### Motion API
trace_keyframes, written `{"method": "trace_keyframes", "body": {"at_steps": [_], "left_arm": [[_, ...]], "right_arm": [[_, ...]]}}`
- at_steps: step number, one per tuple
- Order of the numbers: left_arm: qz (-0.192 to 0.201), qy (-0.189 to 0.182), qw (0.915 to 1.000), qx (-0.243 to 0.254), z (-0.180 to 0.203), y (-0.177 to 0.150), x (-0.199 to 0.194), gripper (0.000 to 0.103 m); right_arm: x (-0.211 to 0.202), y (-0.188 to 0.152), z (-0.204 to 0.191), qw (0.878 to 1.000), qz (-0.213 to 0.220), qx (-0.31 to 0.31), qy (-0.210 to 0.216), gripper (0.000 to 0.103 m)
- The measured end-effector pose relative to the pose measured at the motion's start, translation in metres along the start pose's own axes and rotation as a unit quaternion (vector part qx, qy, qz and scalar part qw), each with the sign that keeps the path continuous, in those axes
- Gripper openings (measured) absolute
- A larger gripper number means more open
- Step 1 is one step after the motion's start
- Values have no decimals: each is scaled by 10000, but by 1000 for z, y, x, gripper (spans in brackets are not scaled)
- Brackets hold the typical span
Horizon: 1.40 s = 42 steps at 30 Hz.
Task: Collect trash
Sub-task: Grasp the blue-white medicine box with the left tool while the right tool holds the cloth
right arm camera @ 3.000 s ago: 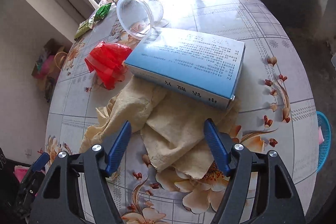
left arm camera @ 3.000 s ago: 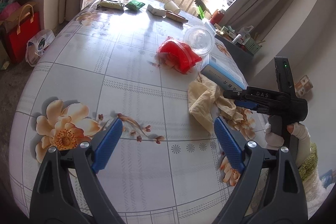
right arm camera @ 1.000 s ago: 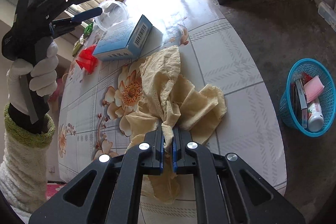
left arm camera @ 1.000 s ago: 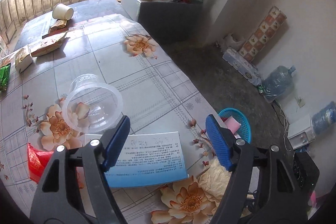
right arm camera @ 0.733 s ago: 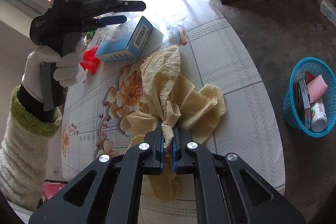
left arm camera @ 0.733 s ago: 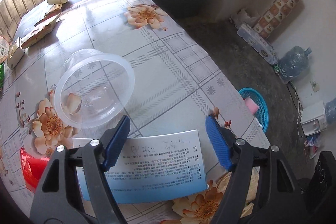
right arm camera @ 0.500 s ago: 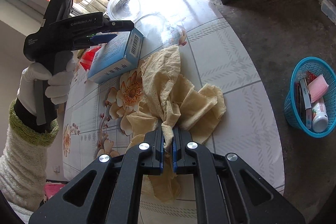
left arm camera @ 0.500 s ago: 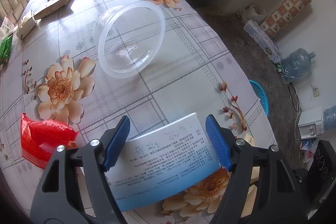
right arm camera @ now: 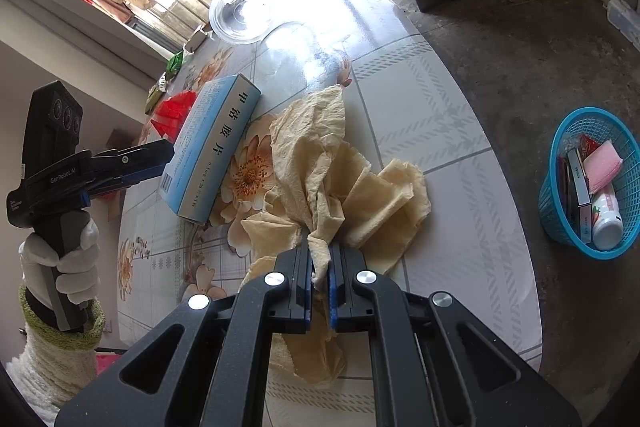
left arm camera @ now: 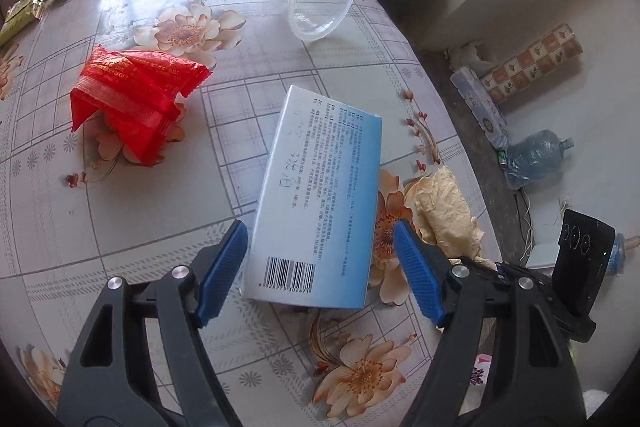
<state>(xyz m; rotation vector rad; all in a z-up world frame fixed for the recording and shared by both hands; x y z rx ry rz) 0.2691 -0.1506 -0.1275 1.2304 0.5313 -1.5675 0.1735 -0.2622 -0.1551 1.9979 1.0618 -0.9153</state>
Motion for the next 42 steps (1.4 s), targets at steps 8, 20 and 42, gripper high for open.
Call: {"method": "trace_keyframes", "body": {"at_steps": [8, 20, 42], "left_arm": [[214, 520, 9974, 460, 24, 5, 7, 86], [240, 1523, 9847, 806, 12, 11, 30, 86], [258, 1714, 9819, 762, 15, -32, 21, 72]], "right_arm": [[0, 0, -2, 10000, 17, 16, -40, 6], [0, 0, 3, 9999, 18, 96, 51, 6], [0, 0, 2, 10000, 7, 80, 29, 6]]}}
Point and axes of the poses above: each gripper's, at about its wrist camera, not at the fingertips, and x roughly the way its jaws point, z to its right, y to its top, the point moved 10 cm from there along x, roughly the way its jaws point, and after that the axes turned 5 degrees about -z, right-handed, at the moved point
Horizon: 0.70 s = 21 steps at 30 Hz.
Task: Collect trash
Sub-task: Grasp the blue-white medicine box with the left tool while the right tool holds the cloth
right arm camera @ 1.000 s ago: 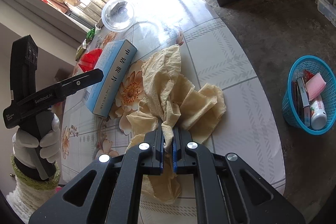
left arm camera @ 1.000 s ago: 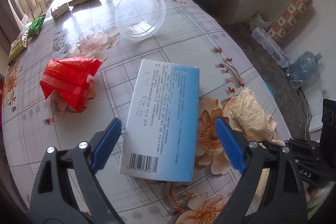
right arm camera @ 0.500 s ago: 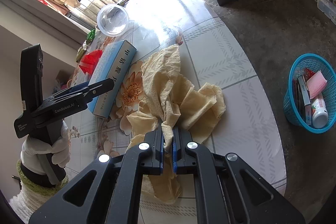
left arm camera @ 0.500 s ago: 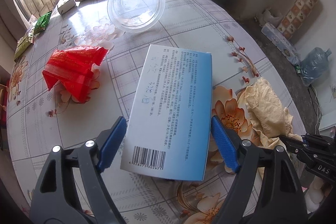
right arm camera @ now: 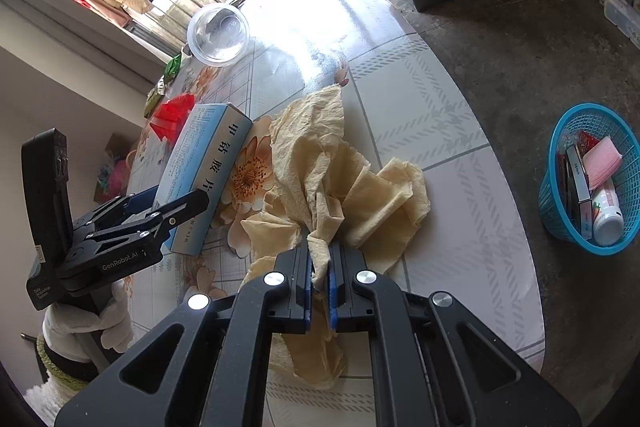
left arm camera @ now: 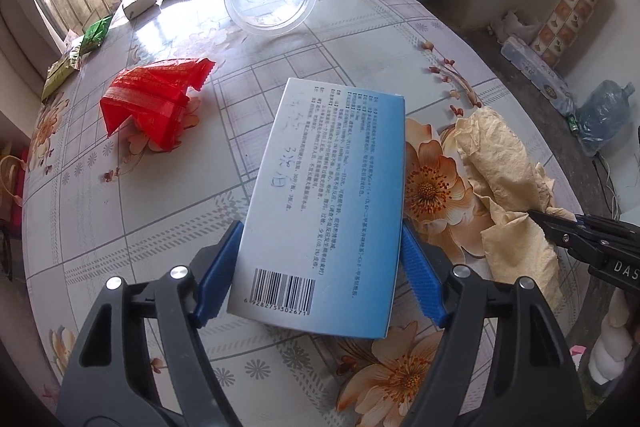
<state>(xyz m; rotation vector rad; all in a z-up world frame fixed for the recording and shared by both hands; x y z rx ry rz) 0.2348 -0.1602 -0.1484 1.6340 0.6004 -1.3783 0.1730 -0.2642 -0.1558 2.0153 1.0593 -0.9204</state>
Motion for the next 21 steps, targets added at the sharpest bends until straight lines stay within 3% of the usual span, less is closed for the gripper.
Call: {"method": "trace_keyframes", "body": {"at_steps": [14, 21], "left_arm": [[58, 105, 9999, 82, 2, 9, 6, 76], [170, 146, 9996, 175, 5, 10, 2, 71]], "right_arm": [[1, -1, -1, 10000, -5, -8, -25, 6], [1, -2, -3, 10000, -8, 6, -19, 6]]}}
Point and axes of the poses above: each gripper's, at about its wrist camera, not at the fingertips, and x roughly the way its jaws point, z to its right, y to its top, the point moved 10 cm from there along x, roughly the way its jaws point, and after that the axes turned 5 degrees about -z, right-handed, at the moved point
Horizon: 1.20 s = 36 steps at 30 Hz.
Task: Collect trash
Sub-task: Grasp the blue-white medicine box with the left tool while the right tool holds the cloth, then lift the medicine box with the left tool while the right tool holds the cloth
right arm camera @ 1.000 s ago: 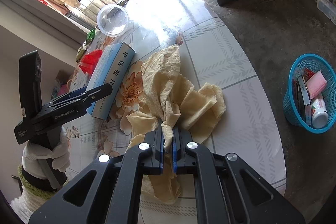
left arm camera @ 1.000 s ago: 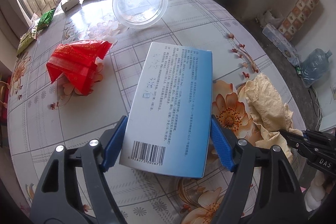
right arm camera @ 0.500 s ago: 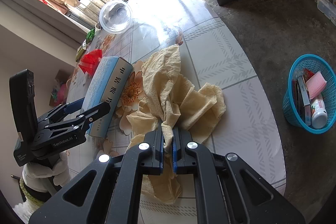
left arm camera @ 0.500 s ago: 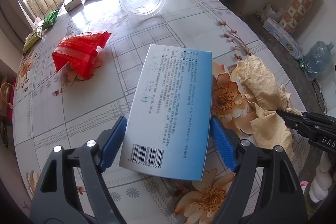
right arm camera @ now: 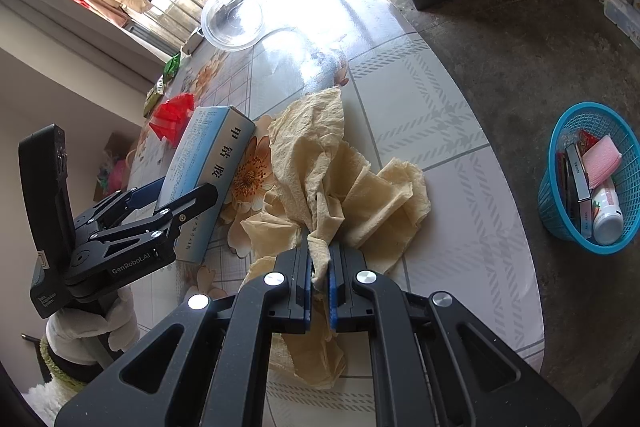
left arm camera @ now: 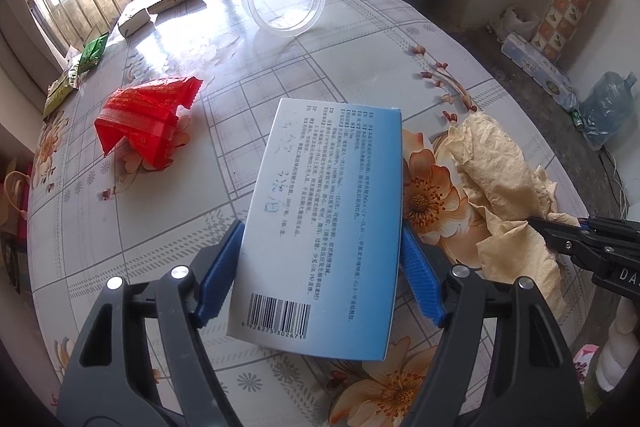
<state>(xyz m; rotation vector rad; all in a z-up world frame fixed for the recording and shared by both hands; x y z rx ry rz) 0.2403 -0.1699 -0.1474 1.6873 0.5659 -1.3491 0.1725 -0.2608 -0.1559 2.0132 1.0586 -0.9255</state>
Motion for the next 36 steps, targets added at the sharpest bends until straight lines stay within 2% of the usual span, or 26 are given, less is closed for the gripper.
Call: {"method": "trace_keyframes", "body": {"at_steps": [7, 23, 24, 25, 29, 32, 35, 36], "left_arm": [[175, 71, 9998, 27, 2, -2, -12, 71], [789, 161, 9968, 21, 8, -5, -66, 69], [817, 131, 9966, 38, 10, -5, -70, 56], [794, 123, 9968, 33, 11, -5, -71, 50], [871, 224, 9959, 29, 9, -7, -76, 50], [820, 144, 9965, 15, 10, -11, -75, 51], [809, -239, 9962, -210, 5, -12, -75, 63], [815, -349, 9956, -318, 0, -12, -76, 71]], "right_arm": [[-4, 2, -2, 10000, 36, -17, 5, 6], [-30, 2, -12, 9994, 271, -115, 177, 6], [-32, 2, -13, 9993, 283, -128, 190, 6], [-35, 2, -14, 9993, 298, -140, 198, 6], [-41, 0, -15, 9990, 345, -171, 221, 6], [-44, -1, -17, 9989, 364, -184, 229, 6], [-45, -2, -16, 9989, 382, -152, 229, 6], [-45, -2, -14, 9989, 380, -140, 232, 6]]}}
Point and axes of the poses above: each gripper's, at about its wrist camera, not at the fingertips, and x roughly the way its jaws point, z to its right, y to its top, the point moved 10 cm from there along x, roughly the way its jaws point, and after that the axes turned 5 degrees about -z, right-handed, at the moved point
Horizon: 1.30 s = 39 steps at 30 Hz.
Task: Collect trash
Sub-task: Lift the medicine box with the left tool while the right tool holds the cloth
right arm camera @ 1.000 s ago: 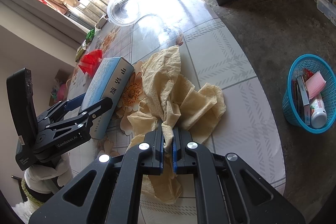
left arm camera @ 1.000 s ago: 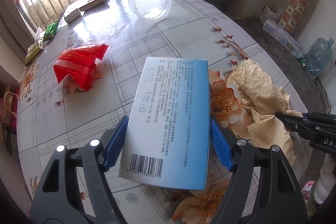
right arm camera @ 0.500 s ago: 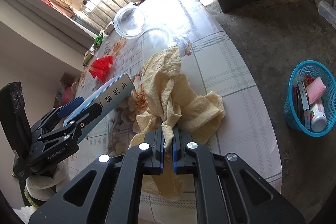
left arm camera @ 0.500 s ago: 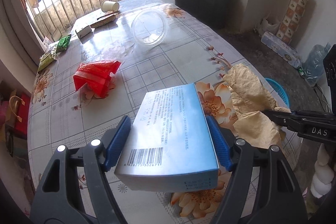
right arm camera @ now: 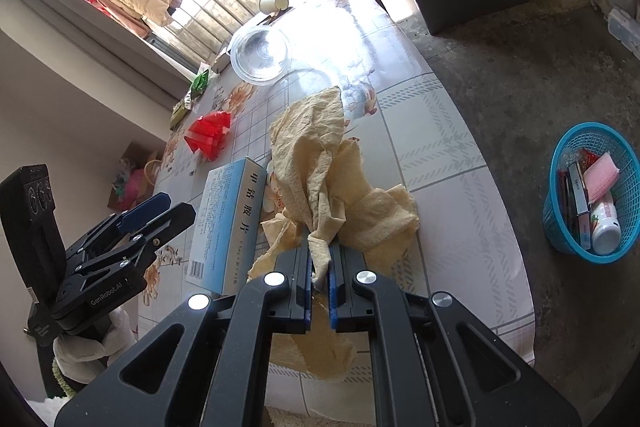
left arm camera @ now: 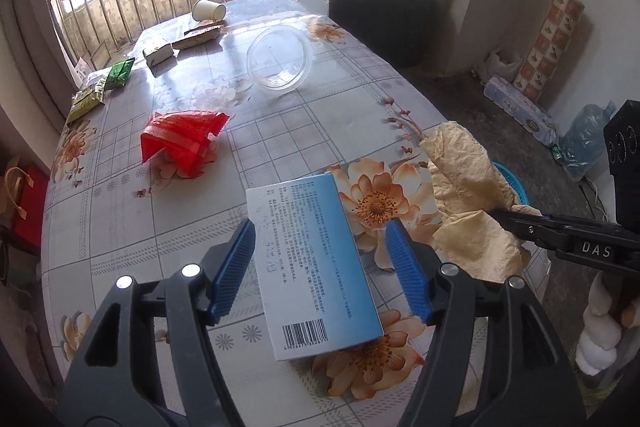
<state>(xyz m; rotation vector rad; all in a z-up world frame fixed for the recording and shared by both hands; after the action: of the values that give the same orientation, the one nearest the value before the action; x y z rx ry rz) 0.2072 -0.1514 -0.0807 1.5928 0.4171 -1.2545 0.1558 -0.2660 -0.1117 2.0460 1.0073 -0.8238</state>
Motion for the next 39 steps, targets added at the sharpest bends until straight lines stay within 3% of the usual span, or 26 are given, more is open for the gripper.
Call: {"method": "trace_keyframes", "body": {"at_steps": [7, 16, 28, 39], "left_arm": [[-179, -139, 9988, -444, -31, -6, 12, 84], [-902, -147, 9918, -898, -27, -31, 52, 85], [-720, 115, 9940, -822, -18, -24, 49, 86], [-794, 233, 9943, -678, -14, -26, 57, 86]], "right_arm": [[4, -2, 6, 9999, -96, 114, 61, 6], [16, -1, 4, 9996, -244, 153, 70, 6], [27, -1, 7, 9991, -368, 194, 24, 6], [28, 0, 6, 9990, -396, 189, 10, 6]]}}
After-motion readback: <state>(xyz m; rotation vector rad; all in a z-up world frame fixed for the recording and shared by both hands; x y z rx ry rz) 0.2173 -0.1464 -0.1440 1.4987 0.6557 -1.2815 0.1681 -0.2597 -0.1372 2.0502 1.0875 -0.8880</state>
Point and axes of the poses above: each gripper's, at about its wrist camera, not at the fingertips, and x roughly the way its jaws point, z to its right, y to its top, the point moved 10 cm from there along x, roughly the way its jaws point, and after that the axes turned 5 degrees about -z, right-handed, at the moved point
